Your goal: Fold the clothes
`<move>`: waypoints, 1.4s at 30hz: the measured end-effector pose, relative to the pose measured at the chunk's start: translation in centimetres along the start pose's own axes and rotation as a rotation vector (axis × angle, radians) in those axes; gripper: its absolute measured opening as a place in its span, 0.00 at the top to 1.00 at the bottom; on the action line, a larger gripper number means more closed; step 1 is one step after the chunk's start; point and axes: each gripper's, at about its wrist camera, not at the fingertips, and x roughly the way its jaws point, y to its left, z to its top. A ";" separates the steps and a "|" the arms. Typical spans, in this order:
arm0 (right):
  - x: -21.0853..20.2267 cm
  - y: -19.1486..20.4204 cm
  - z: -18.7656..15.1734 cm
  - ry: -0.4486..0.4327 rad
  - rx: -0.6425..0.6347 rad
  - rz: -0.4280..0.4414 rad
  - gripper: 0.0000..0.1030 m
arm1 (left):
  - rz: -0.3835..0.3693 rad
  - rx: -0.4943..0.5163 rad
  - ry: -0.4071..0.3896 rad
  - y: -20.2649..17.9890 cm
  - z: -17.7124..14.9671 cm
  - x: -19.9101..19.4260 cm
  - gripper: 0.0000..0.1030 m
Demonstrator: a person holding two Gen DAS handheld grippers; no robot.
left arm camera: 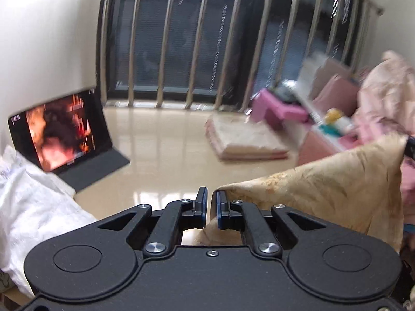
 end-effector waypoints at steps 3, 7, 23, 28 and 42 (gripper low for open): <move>5.4 -0.6 -3.8 0.141 0.058 -0.005 0.98 | 0.091 -0.017 0.078 0.0 -0.4 4.9 0.74; 10.1 -1.5 -7.5 0.255 0.134 0.009 0.98 | 0.145 -0.011 0.096 0.6 -2.5 6.7 0.33; 7.1 -0.1 -11.3 0.269 0.101 0.036 0.23 | 0.032 0.253 0.249 -2.3 -12.6 6.9 0.22; 2.1 1.4 -13.5 0.290 0.041 0.078 0.15 | -0.044 0.105 0.284 -0.9 -12.9 7.7 0.79; -0.3 2.8 -18.6 0.371 0.185 0.108 0.18 | 0.098 0.073 0.173 0.6 -10.5 3.8 0.15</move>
